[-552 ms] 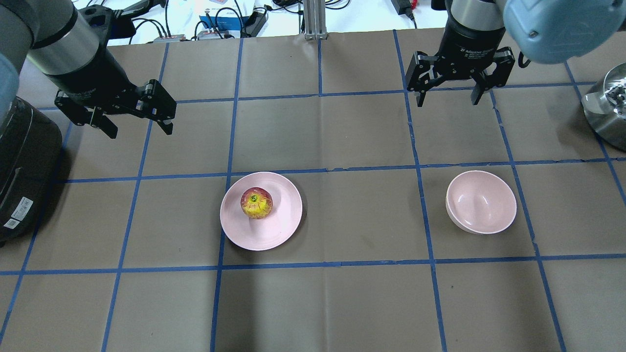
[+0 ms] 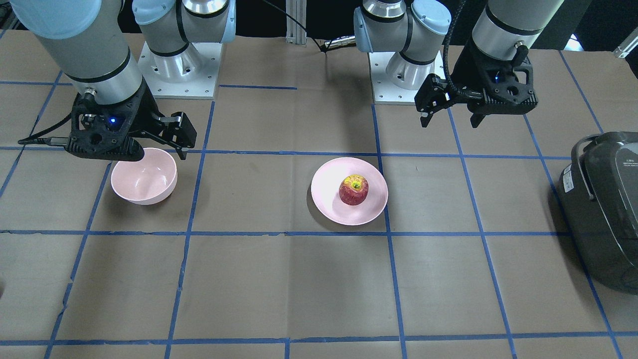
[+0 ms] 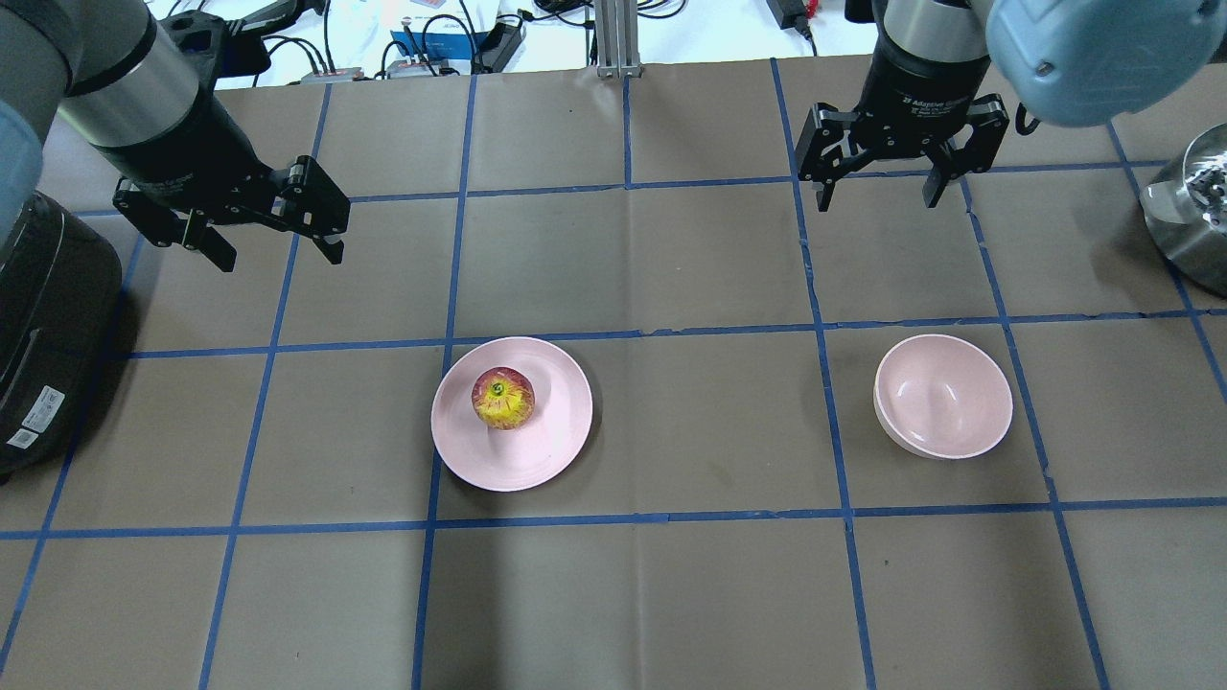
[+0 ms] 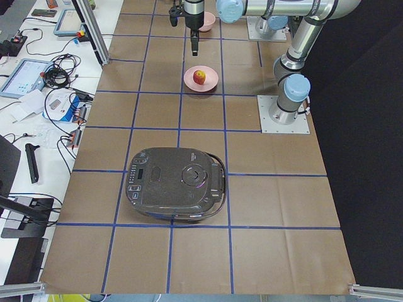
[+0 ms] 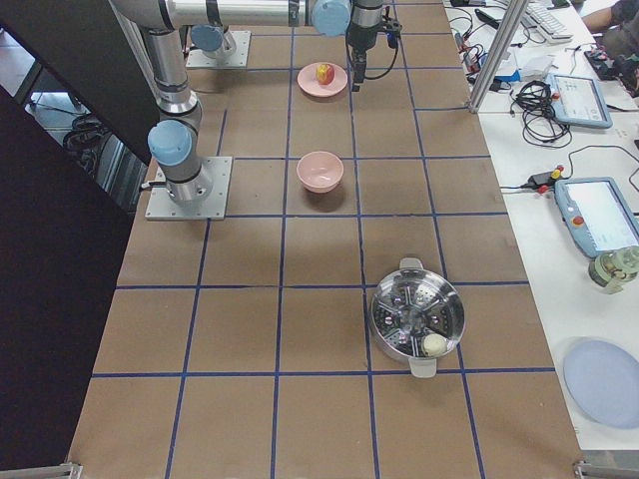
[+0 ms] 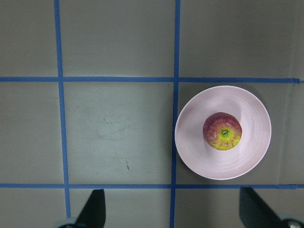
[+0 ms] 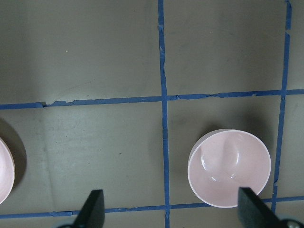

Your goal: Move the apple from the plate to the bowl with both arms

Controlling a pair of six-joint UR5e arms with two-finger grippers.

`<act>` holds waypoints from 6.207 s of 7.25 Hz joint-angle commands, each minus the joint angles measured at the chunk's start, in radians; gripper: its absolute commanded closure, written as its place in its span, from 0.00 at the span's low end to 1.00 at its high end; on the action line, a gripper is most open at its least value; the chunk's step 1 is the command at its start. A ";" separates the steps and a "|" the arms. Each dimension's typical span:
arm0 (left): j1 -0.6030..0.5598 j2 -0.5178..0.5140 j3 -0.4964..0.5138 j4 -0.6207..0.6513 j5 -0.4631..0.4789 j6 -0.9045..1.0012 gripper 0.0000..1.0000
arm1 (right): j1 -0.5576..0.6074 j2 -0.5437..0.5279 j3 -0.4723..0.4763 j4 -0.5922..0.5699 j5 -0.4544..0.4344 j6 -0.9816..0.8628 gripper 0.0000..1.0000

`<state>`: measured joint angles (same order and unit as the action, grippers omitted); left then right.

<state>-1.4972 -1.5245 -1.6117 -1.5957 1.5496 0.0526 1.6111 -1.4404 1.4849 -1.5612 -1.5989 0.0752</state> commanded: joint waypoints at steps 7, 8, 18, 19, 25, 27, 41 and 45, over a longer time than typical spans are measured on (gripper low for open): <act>-0.253 -0.219 -0.336 0.447 0.085 -0.046 0.00 | -0.359 0.028 0.408 -0.318 0.000 -0.456 0.00; -0.255 -0.279 -0.338 0.541 0.083 -0.056 0.00 | -0.370 0.029 0.437 -0.345 -0.010 -0.483 0.00; -0.276 -0.381 -0.340 0.589 0.043 -0.051 0.44 | -0.464 0.074 0.554 -0.361 0.057 -0.492 1.00; -0.278 -0.373 -0.341 0.588 0.047 -0.044 0.54 | -0.456 0.071 0.537 -0.356 0.072 -0.426 1.00; -0.279 -0.307 -0.061 0.272 0.055 -0.136 0.80 | -0.085 0.181 0.451 -0.387 0.316 -0.031 1.00; -0.337 -0.287 -0.016 0.240 0.015 -0.157 0.80 | -0.048 0.192 0.449 -0.416 0.320 0.020 0.20; -0.609 -0.599 0.084 0.502 -0.115 -1.007 0.00 | -0.200 -0.078 0.129 -0.140 0.022 -0.091 0.00; -0.508 -0.404 0.078 0.331 -0.105 -0.695 0.00 | -0.194 -0.084 0.140 -0.138 0.019 -0.080 0.00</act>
<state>-2.0578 -2.0075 -1.5308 -1.1625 1.4425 -0.7819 1.4126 -1.5210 1.6239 -1.7005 -1.5790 -0.0090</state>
